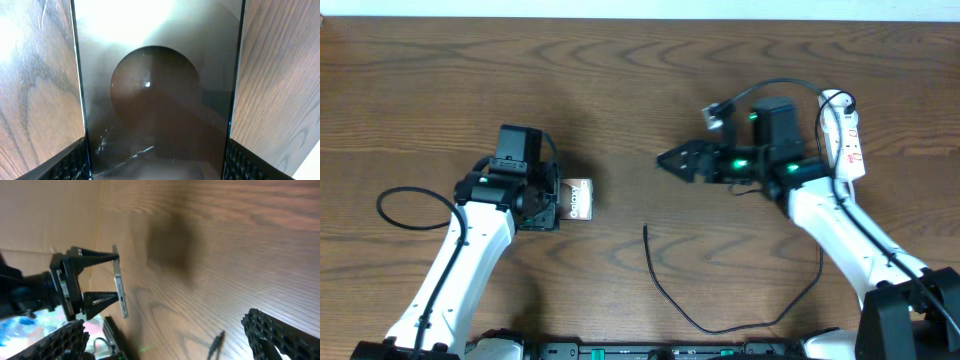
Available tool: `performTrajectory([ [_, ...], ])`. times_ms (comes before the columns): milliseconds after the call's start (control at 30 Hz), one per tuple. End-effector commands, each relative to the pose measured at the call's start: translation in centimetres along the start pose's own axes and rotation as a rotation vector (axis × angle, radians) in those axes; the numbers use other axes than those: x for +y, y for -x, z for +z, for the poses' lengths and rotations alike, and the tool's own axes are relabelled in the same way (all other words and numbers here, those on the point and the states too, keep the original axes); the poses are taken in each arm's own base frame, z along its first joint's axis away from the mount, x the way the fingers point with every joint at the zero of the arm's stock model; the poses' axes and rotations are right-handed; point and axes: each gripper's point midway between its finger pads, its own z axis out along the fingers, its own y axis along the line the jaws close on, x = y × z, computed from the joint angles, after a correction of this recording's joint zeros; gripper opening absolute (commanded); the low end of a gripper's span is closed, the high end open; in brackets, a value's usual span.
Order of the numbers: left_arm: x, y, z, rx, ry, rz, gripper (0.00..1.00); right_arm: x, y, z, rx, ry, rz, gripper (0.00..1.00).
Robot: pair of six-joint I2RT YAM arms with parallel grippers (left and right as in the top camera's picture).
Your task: Plug charger to phone and switch on socket
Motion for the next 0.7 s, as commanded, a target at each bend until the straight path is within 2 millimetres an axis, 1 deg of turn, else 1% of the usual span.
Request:
performTrajectory([
  [0, -0.5, -0.4, -0.2, -0.011, -0.016, -0.045, 0.07, -0.3, 0.4, 1.7, -0.054, -0.122, 0.035, 0.99],
  [100, -0.7, -1.1, -0.2, 0.015, -0.024, -0.057, 0.07, 0.3, 0.0, 2.8, -0.069, -0.155, 0.028, 0.99],
  [200, -1.1, -1.8, -0.2, 0.044, -0.038, -0.055, 0.07, 1.2, -0.4, 3.6, -0.070, -0.153, -0.001, 0.99],
  [333, -1.0, -3.0, -0.2, 0.085, -0.033, -0.087, 0.08, 1.7, -1.3, 4.6, -0.067, -0.180, -0.031, 0.99],
  [500, -0.8, -4.4, -0.2, 0.120, -0.027, -0.091, 0.07, 2.1, -1.9, 5.3, -0.071, -0.208, -0.059, 0.99],
  [667, -1.4, -6.4, -0.4, 0.194, -0.050, -0.060, 0.08, 2.5, -2.3, 5.7, -0.061, -0.203, -0.069, 0.99],
])
